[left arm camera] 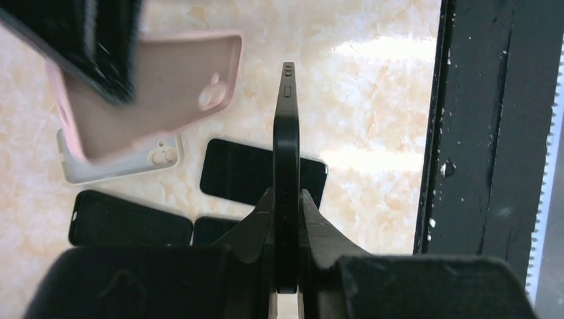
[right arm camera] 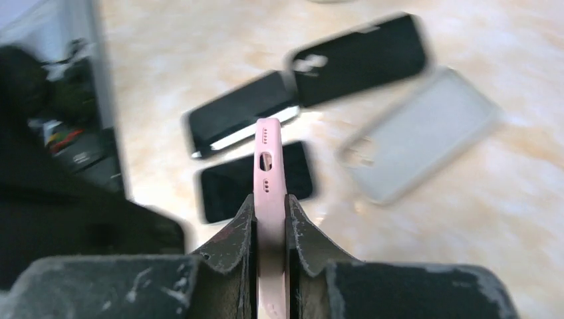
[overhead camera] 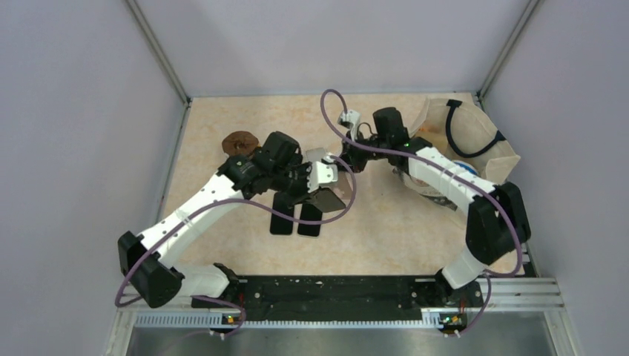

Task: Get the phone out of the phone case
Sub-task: Place the phone case at the center of the board.

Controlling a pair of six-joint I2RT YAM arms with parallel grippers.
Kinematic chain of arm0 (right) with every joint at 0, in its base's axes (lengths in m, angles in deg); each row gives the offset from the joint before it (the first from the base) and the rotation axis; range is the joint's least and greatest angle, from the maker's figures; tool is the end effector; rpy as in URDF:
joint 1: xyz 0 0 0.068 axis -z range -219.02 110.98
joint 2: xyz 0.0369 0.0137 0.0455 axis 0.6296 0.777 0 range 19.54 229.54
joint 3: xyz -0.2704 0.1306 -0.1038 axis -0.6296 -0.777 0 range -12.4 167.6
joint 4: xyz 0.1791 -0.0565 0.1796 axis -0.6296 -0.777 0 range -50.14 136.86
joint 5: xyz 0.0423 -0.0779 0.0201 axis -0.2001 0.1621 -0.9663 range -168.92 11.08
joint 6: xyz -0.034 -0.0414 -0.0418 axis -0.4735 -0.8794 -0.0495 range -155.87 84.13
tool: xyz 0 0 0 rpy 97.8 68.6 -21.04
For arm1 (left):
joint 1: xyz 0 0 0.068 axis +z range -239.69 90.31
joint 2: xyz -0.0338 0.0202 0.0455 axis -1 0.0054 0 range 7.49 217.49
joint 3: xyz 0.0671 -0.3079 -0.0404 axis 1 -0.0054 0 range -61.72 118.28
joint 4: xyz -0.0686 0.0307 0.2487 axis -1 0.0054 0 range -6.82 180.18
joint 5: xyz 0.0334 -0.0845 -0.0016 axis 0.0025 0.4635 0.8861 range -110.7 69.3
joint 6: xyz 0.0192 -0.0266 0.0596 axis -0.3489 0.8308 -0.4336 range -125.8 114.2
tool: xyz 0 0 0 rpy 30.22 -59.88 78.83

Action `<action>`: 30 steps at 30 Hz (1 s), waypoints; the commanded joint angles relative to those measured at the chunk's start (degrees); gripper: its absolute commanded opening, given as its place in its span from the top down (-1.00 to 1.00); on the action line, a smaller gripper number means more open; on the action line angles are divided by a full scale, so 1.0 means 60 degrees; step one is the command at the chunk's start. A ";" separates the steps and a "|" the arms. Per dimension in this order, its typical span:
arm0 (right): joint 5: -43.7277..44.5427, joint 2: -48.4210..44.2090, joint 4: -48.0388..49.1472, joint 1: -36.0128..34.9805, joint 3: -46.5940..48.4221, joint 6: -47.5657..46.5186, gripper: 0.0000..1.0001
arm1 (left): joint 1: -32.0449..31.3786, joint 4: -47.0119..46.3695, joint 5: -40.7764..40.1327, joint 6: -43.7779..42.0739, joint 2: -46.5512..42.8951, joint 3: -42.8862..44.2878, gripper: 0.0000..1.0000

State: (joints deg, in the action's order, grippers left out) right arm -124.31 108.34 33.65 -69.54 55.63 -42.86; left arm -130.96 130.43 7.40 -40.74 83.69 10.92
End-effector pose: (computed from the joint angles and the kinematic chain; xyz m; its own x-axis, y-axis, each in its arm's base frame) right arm 0.2864 0.2140 0.3307 -0.3727 -0.3189 -0.8714 -0.9173 0.2685 0.2941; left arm 0.1858 -0.1972 0.3647 -0.0163 0.6865 -0.7270 0.9940 0.0898 0.0626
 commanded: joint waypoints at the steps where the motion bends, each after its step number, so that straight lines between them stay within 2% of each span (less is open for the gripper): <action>1: 0.1542 0.1261 -0.0432 0.0997 0.1341 0.0422 1.00 | 0.0191 0.0892 0.0560 -0.0901 -0.1218 -0.0013 1.00; 6: 0.1860 0.3199 -0.1461 0.1339 0.3049 0.0250 1.00 | 0.0243 0.1284 0.0432 -0.0999 -0.1848 -0.0352 1.00; 12: 0.1603 0.4666 -0.2038 0.1619 0.4271 0.0271 1.00 | 0.0245 0.1195 0.0415 -0.0888 -0.2244 -0.0678 1.00; 16: 0.1095 0.5284 -0.2098 0.1913 0.4605 0.0593 1.00 | 0.0258 0.1124 0.0358 -0.0835 -0.2261 -0.0718 1.00; 27: 0.0989 0.6758 -0.2083 0.2374 0.5283 0.1091 0.99 | 0.0246 0.0679 0.0431 -0.0539 -0.2042 -0.0613 1.00; 30: 0.0992 0.7002 -0.2043 0.2385 0.5466 0.1360 0.70 | 0.0245 0.0525 0.0387 -0.0477 -0.2004 -0.0645 1.00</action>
State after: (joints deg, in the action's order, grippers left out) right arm -118.03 147.31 21.80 -55.18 86.08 -36.15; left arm -129.68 138.62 8.19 -44.61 71.85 6.22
